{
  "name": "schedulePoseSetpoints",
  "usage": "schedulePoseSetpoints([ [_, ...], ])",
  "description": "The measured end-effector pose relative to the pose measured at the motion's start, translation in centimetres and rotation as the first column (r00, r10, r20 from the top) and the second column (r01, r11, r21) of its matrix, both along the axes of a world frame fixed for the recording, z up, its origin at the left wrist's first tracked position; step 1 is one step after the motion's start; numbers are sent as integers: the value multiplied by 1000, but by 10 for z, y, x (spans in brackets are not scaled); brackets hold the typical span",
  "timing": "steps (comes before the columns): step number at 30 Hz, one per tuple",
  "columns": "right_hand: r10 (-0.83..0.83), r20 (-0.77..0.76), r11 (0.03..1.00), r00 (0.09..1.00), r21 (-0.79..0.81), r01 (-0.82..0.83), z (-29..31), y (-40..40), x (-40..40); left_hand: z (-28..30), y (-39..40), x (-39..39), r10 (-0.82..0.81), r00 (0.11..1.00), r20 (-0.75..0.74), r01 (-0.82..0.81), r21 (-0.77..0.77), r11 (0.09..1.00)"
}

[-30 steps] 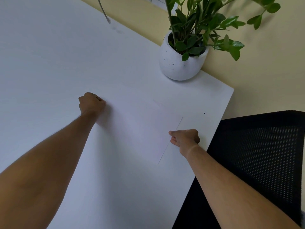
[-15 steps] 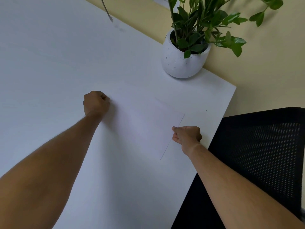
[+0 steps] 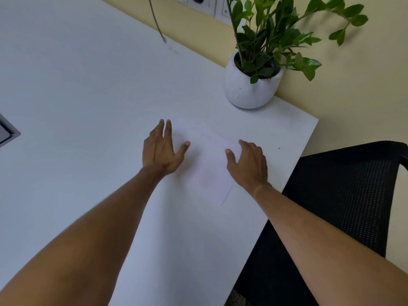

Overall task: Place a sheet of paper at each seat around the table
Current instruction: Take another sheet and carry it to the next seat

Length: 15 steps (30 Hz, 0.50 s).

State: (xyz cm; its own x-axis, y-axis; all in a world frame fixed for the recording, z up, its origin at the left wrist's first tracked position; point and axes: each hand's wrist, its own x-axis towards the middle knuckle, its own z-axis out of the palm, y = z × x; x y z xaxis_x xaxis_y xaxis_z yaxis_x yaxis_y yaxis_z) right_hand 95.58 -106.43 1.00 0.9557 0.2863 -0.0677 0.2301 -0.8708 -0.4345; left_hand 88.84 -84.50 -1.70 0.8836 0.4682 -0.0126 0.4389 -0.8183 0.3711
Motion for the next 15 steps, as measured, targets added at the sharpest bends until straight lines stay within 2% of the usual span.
schedulePoseSetpoints([
  [4, 154, 156, 981, 976, -141, -133, 21, 12, -5, 20, -5, -16, -55, 998, 36, 52, 79, 996],
  [8, 281, 309, 945, 909, -257, -205, 47, 25, -12, 50, -5, -26, -64, 997, 47, 55, 174, 983],
  [15, 431, 437, 892, 790, -339, -299, 100, 40, -25, 108, -6, -56, -33, 995, 99, 0, 313, 950],
])
